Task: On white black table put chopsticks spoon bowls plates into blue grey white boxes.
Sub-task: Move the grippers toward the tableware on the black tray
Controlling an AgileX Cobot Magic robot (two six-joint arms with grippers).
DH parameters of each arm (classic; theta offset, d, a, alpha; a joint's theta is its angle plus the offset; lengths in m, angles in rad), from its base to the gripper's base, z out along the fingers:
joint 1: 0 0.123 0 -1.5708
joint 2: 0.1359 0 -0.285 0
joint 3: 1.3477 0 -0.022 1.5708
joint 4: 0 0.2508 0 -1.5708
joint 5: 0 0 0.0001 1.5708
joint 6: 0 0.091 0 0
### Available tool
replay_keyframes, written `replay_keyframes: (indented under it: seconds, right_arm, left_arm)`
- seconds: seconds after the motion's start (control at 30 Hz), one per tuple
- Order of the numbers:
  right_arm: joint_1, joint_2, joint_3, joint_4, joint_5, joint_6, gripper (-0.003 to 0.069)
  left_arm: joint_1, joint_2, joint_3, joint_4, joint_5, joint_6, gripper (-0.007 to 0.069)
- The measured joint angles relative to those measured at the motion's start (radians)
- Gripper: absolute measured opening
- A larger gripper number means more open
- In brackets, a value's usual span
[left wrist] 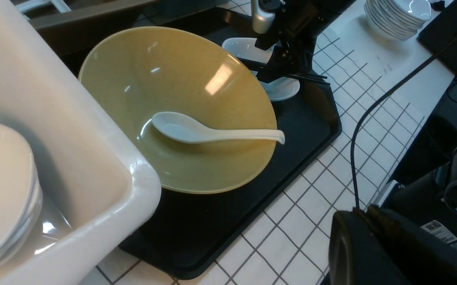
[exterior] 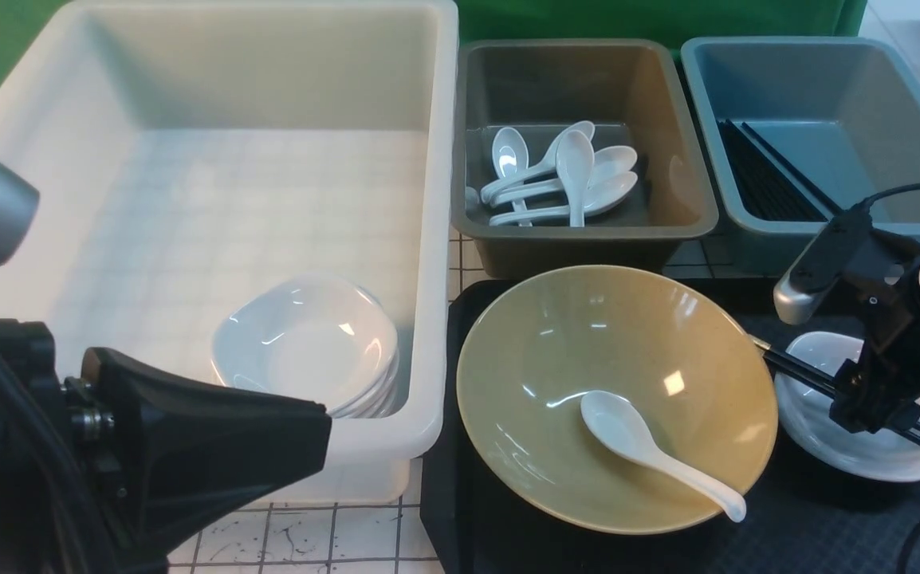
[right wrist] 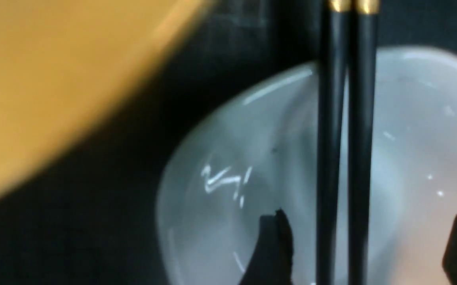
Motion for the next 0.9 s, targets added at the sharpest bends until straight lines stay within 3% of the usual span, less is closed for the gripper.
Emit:
replay_keyframes:
  seconds: [0.23,0.4,0.53,0.7,0.9]
  right_arm:
    - [-0.007,0.071,-0.001,0.0,-0.014,-0.019,0.0533]
    - [-0.007,0.1,-0.013,0.004,0.005,-0.029,0.0475]
    - [-0.007,0.102,-0.023,0.017,0.034,-0.038,0.0344]
    - [-0.007,0.085,-0.042,0.002,0.087,-0.041,0.0117]
    - [-0.007,-0.035,-0.048,0.002,0.21,0.002,0.0092]
  left_arm:
    - [0.0,0.0,0.0,-0.003,0.0,0.0,-0.0001]
    - [0.0,0.0,0.0,-0.003,0.0,0.0,-0.0001]
    - [0.0,0.0,0.0,-0.003,0.0,0.0,-0.0001]
    - [0.0,0.0,0.0,-0.003,0.0,0.0,-0.0001]
    - [0.0,-0.001,0.0,-0.003,0.0,0.0,-0.0001]
